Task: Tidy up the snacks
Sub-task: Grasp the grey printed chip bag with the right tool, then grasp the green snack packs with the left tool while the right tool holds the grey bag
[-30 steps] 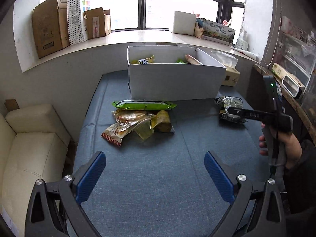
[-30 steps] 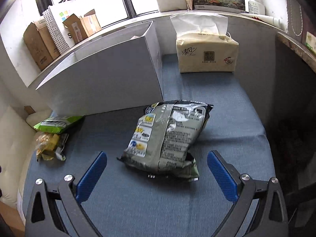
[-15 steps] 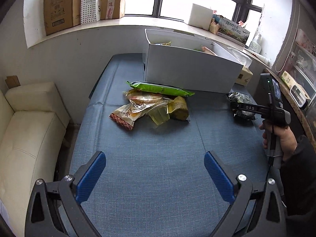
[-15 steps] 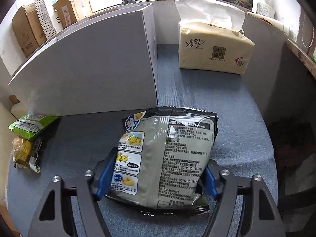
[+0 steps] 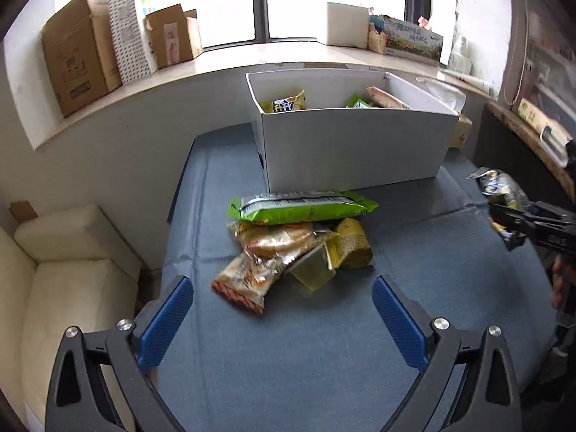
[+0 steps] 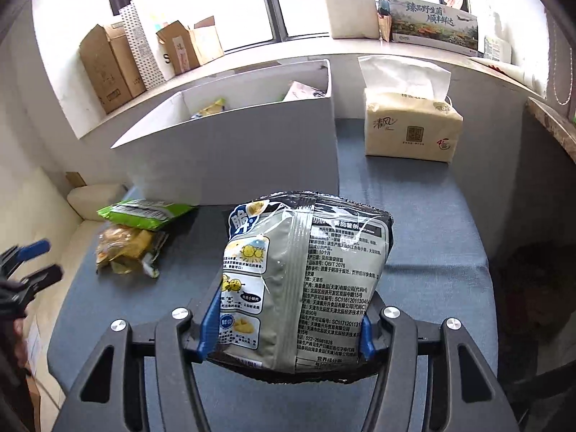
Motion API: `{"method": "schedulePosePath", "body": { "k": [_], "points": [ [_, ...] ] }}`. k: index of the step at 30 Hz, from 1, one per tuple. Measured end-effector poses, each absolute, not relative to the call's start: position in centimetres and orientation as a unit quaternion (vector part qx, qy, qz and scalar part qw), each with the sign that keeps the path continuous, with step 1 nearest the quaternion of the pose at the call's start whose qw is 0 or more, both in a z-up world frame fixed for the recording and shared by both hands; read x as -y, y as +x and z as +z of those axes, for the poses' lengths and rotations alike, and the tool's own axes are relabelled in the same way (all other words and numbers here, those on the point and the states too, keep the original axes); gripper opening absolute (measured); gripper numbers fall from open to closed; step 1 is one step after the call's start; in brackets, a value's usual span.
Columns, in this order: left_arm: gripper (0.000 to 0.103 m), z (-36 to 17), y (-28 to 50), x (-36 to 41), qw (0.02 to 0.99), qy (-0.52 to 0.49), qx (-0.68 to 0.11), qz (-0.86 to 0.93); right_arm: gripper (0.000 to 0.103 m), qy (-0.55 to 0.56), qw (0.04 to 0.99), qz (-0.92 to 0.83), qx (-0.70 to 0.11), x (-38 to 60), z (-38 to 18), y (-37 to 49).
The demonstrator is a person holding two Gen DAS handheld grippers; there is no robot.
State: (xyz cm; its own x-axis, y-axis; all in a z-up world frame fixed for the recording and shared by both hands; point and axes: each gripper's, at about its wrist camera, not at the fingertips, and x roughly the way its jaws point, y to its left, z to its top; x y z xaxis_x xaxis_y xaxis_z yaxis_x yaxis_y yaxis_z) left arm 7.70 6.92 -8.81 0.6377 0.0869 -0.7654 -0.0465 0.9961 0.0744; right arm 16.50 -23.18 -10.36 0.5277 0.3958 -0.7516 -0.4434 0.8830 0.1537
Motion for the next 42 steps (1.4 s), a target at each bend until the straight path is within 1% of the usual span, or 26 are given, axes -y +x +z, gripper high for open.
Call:
{"method": "schedulePosePath", "body": {
  "k": [4, 6, 11, 16, 19, 20, 21, 22, 23, 24, 26, 31, 33, 36, 39, 42],
  "points": [
    [0.102, -9.6, 11.3, -6.0, 0.893, 0.129, -0.429, 0.026, 0.063, -0.024, 0.874, 0.247, -0.417, 23.8, -9.6, 13.6],
    [0.102, -9.9, 12.5, -5.1, 0.890, 0.177, -0.419, 0.014, 0.063, -0.017, 0.875, 0.243, -0.419, 24.3, -9.7, 12.9],
    [0.102, -12.0, 16.1, -3.6, 0.863, 0.266, -0.429, 0.013, 0.063, -0.014, 0.871, 0.233, -0.432, 25.4, -10.4, 12.2],
    [0.102, -13.9, 18.8, -3.7, 0.842, 0.263, -0.470, -0.030, 0.063, -0.004, 0.873, 0.224, -0.434, 26.3, -10.5, 12.2],
    [0.102, -14.2, 19.5, -3.9, 0.842, 0.260, -0.470, -0.047, 0.063, -0.003, 0.873, 0.222, -0.435, 26.4, -10.5, 12.1],
    [0.098, -14.2, 19.7, -3.9, 0.842, 0.265, -0.467, -0.046, 0.063, -0.003, 0.872, 0.221, -0.437, 26.4, -10.6, 12.2],
    [0.084, -14.3, 20.0, -4.1, 0.842, 0.271, -0.466, -0.042, 0.063, -0.003, 0.872, 0.219, -0.439, 26.3, -10.7, 12.2],
    [0.073, -14.7, 20.5, -4.3, 0.837, 0.271, -0.473, -0.040, 0.063, -0.002, 0.871, 0.219, -0.440, 26.2, -10.8, 12.2],
    [0.053, -15.1, 20.9, -4.5, 0.834, 0.265, -0.483, -0.042, 0.063, -0.001, 0.870, 0.220, -0.441, 26.1, -10.9, 12.2],
    [0.042, -15.2, 21.0, -4.7, 0.835, 0.262, -0.482, -0.042, 0.063, -0.002, 0.870, 0.220, -0.441, 26.0, -10.9, 12.2],
    [0.028, -14.5, 20.9, -5.1, 0.841, 0.248, -0.478, -0.048, 0.063, -0.006, 0.869, 0.222, -0.441, 25.8, -10.9, 12.1],
    [0.025, -10.8, 19.4, -6.6, 0.878, 0.177, -0.440, -0.067, 0.063, -0.006, 0.867, 0.220, -0.446, 25.9, -11.2, 12.2],
    [0.024, -9.1, 18.6, -7.4, 0.892, 0.133, -0.425, -0.074, 0.063, -0.001, 0.866, 0.222, -0.449, 25.9, -11.3, 12.3],
    [0.016, -6.9, 17.3, -8.6, 0.906, 0.059, -0.412, -0.080, 0.063, 0.003, 0.864, 0.229, -0.448, 25.5, -11.2, 12.2],
    [0.016, -5.5, 15.9, -8.6, 0.911, -0.014, -0.403, -0.082, 0.063, 0.004, 0.864, 0.240, -0.442, 24.9, -10.8, 12.0],
    [0.016, -4.5, 14.4, -7.7, 0.922, -0.039, -0.377, -0.082, 0.063, 0.002, 0.865, 0.250, -0.434, 24.1, -10.2, 12.2]
  ]
}}
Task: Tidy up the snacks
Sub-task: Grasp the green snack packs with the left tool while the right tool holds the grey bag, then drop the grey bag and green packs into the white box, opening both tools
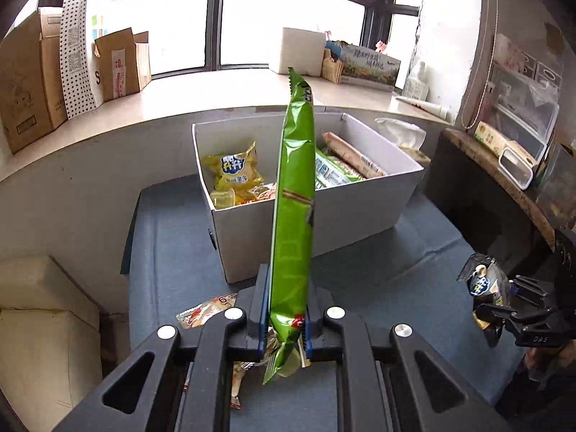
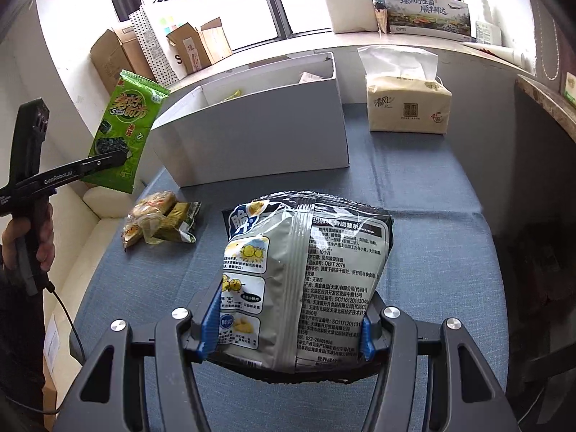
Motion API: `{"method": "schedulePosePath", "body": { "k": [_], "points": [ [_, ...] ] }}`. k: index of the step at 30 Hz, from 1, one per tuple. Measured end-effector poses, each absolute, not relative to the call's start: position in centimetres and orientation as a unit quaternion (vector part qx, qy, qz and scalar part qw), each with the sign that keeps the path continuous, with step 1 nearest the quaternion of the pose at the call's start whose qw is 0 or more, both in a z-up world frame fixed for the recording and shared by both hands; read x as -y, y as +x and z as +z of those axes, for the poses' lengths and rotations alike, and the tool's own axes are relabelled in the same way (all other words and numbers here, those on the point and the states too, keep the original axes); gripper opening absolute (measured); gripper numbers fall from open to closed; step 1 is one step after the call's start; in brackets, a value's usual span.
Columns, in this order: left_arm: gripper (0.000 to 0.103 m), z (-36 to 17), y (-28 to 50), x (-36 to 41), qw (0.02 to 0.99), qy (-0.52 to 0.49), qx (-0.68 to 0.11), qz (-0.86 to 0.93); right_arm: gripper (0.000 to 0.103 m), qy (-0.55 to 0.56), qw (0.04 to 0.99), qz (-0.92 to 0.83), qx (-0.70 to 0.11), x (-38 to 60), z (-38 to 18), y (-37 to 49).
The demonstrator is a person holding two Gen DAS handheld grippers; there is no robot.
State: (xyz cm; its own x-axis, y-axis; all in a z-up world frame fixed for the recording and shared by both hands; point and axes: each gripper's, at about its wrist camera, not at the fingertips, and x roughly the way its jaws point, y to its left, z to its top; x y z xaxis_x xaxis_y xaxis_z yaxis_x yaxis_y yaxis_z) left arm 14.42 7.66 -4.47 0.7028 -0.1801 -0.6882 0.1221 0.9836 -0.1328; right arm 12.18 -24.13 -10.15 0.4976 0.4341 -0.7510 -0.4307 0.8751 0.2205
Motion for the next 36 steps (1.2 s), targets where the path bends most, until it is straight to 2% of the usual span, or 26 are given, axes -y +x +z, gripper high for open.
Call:
{"method": "schedulePosePath", "body": {
  "k": [8, 16, 24, 26, 27, 28, 29, 30, 32, 36],
  "points": [
    [0.015, -2.0, 14.8, -7.8, 0.927, -0.105, -0.352, -0.075, 0.063, 0.017, 0.870, 0.289, -0.399, 21.6, -6.3, 14.6],
    [0.015, 1.0, 21.6, -8.6, 0.932, -0.110, -0.343, -0.043, 0.063, 0.020, 0.889, 0.294, -0.351, 16.9, -0.3, 23.5],
    [0.015, -0.9, 26.8, -8.6, 0.923, -0.072, -0.378, -0.009, 0.063, 0.018, 0.881, 0.283, -0.378, 12.4, -0.6, 31.6],
    [0.016, -1.4, 27.3, -8.9, 0.922, -0.071, -0.381, -0.004, 0.069, 0.019, 0.876, 0.284, -0.388, 11.7, -1.0, 32.9],
    [0.029, -1.7, 27.6, -9.1, 0.918, -0.072, -0.390, 0.001, 0.077, 0.022, 0.871, 0.289, -0.397, 11.3, -1.2, 33.6],
    [0.040, -2.0, 27.8, -9.4, 0.913, -0.074, -0.401, 0.009, 0.097, 0.021, 0.869, 0.288, -0.403, 11.0, -1.4, 34.0],
    [0.059, -2.3, 27.7, -9.7, 0.911, -0.075, -0.405, 0.014, 0.103, 0.018, 0.873, 0.281, -0.399, 10.9, -1.5, 34.1],
    [0.073, -2.4, 27.5, -9.8, 0.913, -0.072, -0.401, 0.019, 0.103, 0.011, 0.878, 0.277, -0.390, 10.8, -1.4, 33.9],
    [0.089, -2.5, 27.0, -9.9, 0.915, -0.060, -0.398, 0.030, 0.103, -0.010, 0.882, 0.279, -0.380, 10.5, -1.5, 33.5],
    [0.091, -2.0, 25.7, -9.6, 0.919, -0.052, -0.391, 0.024, 0.103, -0.039, 0.886, 0.271, -0.375, 10.4, -1.7, 32.5]
  ]
}}
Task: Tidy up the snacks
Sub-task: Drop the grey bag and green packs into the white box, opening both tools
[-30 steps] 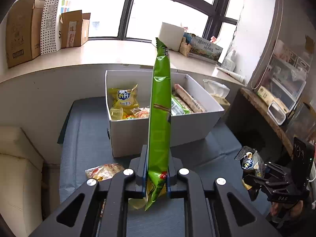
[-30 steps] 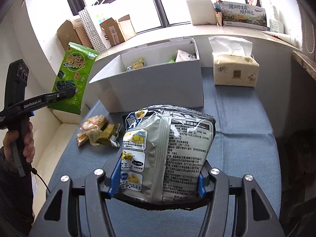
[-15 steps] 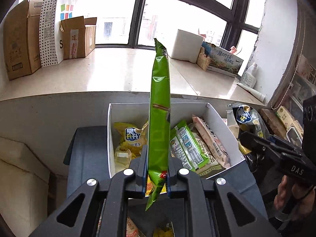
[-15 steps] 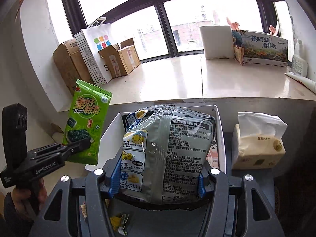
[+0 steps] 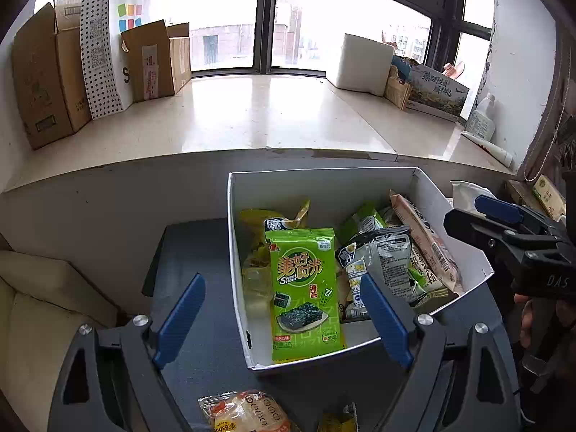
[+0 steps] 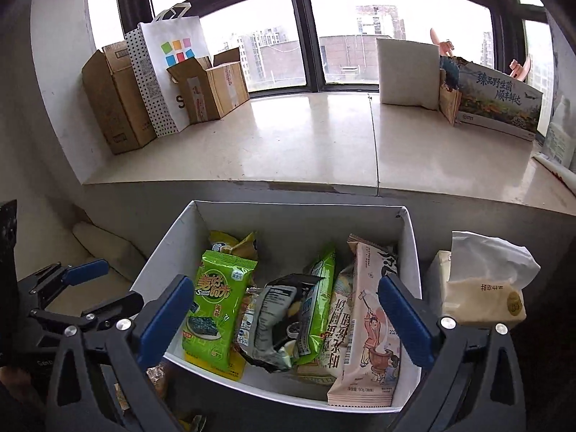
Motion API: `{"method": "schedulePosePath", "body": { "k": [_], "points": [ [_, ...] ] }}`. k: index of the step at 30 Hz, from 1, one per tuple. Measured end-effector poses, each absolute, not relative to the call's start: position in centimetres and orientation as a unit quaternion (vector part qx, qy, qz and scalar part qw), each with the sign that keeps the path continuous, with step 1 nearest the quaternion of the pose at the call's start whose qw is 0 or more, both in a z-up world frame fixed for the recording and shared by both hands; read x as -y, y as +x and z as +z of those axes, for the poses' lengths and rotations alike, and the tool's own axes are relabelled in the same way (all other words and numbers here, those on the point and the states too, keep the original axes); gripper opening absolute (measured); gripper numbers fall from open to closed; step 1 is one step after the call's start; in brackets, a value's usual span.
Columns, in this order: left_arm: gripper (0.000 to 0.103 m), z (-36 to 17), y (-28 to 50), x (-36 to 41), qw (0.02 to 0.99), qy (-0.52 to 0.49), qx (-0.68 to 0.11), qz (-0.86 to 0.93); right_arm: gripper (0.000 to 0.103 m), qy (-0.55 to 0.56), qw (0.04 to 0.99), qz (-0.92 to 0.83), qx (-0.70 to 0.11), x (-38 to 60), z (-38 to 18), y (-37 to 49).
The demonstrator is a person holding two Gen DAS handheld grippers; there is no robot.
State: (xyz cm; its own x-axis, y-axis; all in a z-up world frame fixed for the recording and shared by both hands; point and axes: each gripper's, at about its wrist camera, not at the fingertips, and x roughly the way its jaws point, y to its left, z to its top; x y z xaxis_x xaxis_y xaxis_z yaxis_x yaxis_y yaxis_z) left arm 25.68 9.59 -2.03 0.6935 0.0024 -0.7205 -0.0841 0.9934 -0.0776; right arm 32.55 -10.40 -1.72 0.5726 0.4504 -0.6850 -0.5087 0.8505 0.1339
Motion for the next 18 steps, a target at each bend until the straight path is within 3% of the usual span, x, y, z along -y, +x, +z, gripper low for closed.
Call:
{"method": "schedulePosePath", "body": {
  "k": [8, 12, 18],
  "points": [
    [0.092, 0.2, 21.4, -8.7, 0.929, -0.013, -0.368, 0.046, 0.103, -0.023, 0.893, 0.295, -0.340, 11.9, 0.0, 28.5],
    [0.101, 1.7, 17.5, -8.6, 0.936, -0.014, -0.346, 0.058, 0.103, -0.020, 0.889, 0.326, -0.321, 13.3, 0.9, 24.3],
    [0.103, 2.4, 12.1, -8.5, 0.938, -0.038, -0.338, 0.064, 0.103, 0.000, 0.884, 0.356, -0.304, 16.1, 1.0, 17.8]
  ]
}}
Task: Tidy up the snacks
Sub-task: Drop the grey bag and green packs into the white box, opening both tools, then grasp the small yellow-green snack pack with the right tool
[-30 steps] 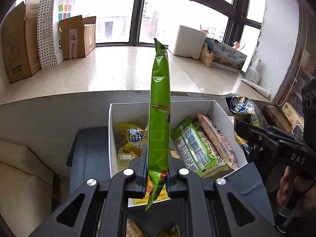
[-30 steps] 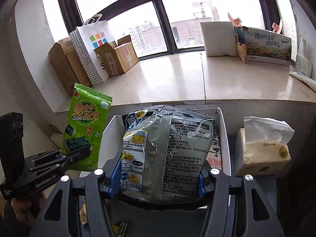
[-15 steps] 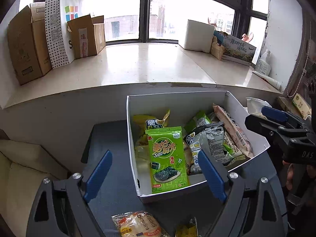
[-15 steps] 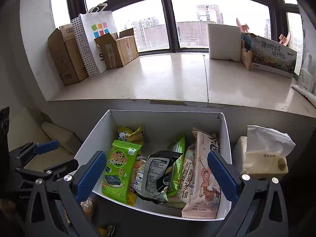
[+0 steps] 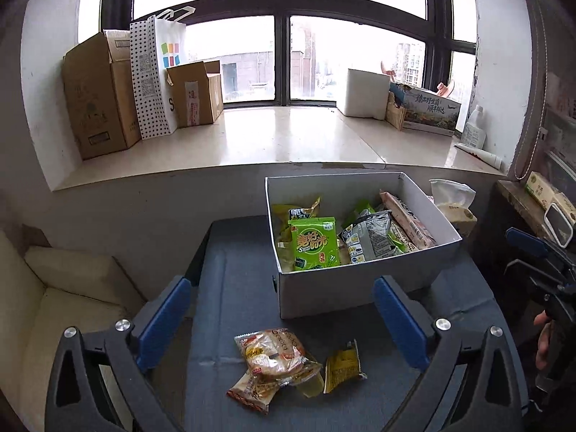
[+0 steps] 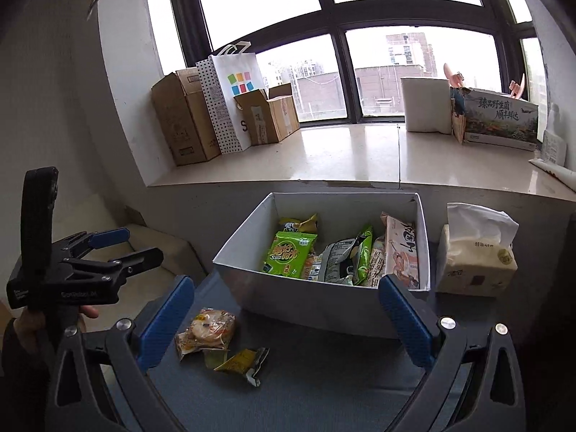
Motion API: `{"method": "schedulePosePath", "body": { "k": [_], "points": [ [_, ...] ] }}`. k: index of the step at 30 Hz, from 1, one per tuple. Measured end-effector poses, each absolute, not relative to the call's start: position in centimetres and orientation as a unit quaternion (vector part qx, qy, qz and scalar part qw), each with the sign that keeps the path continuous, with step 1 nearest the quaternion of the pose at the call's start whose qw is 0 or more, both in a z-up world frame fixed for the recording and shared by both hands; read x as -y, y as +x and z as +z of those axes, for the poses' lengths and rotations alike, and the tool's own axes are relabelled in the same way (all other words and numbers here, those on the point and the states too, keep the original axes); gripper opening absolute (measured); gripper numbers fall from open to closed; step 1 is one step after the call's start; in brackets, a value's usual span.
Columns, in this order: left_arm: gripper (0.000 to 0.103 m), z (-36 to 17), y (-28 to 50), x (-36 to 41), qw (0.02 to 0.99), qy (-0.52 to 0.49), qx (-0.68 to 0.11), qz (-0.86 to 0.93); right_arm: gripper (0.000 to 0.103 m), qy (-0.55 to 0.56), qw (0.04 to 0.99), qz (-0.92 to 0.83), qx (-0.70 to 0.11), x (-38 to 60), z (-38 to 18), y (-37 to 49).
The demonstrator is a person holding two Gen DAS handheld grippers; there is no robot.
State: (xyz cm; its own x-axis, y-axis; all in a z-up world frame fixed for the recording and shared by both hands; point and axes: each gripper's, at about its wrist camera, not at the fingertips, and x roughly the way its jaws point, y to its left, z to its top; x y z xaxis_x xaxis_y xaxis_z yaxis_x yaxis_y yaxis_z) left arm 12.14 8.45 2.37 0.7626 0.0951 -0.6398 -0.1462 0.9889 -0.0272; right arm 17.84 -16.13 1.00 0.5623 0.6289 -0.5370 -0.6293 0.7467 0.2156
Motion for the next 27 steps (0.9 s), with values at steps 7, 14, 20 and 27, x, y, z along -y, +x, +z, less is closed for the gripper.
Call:
{"method": "schedulePosePath", "body": {
  "k": [7, 14, 20, 27],
  "points": [
    [0.103, 0.6, 6.6, -8.1, 0.929, -0.059, -0.361, 0.051, 0.103, -0.005, 0.874, 0.362, -0.324, 17.5, -2.4, 12.7],
    [0.103, -2.2, 2.1, -8.1, 0.919, -0.064, -0.382, 0.067, 0.103, -0.069, 0.838, 0.364, -0.401, 14.9, -8.7, 12.0],
    [0.103, -4.5, 0.0, -9.3, 0.907, -0.084, -0.406, 0.078, 0.103, -0.104, 0.816, 0.372, -0.431, 10.9, -12.5, 13.2],
    [0.103, -6.5, -1.3, -10.9, 0.895, -0.104, -0.425, 0.087, 0.103, -0.052, 0.794, 0.379, -0.473, 7.5, -15.2, 16.1]
  ]
}}
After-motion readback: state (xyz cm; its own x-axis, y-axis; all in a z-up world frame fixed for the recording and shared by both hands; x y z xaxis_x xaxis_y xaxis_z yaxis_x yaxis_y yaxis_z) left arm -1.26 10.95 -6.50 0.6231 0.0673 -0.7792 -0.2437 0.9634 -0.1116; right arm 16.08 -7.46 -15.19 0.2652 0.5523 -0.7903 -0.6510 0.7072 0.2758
